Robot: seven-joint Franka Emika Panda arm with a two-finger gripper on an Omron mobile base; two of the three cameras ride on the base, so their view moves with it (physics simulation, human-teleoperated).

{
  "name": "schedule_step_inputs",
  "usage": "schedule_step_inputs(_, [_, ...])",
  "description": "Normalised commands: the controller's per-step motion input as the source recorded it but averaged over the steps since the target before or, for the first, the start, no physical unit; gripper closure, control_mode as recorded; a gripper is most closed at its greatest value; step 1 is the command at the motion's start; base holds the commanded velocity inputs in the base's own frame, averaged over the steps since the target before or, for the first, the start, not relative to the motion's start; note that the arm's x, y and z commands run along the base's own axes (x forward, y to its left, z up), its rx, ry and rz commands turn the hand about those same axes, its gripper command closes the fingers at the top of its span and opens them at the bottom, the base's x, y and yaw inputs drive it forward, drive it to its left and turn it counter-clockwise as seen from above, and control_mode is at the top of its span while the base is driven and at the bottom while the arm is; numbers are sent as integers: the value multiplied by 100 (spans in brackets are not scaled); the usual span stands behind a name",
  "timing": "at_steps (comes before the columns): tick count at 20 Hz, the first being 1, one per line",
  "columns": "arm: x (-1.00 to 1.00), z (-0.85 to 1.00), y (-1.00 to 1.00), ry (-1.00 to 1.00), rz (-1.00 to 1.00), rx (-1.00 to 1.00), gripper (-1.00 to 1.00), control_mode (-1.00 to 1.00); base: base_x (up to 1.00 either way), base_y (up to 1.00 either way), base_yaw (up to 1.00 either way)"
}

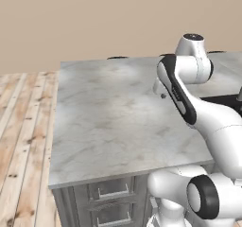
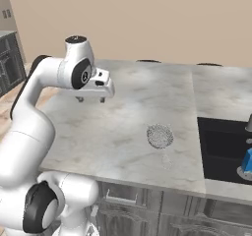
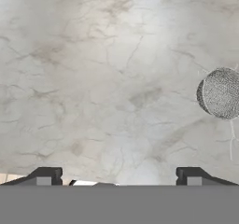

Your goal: Pick the strainer and saucepan and place them in the sink. Then turn on the water.

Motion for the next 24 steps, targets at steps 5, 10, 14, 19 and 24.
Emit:
schedule_step_inputs(5, [-3,-1,-77,13,3,2,-100,-100,0,0,0])
schedule_step_inputs(10, [-10,-13,-89,11,5,1,-100,-100,0,0,0])
schedule_step_inputs(14, [-34,-30,-84,2,6,2,-100,-100,0,0,0])
schedule_step_inputs(19, [-51,-44,-67,2,9,5,-100,-100,0,0,0])
schedule_step_inputs(24, [-48,-33,-43,1,9,4,-100,-100,0,0,0])
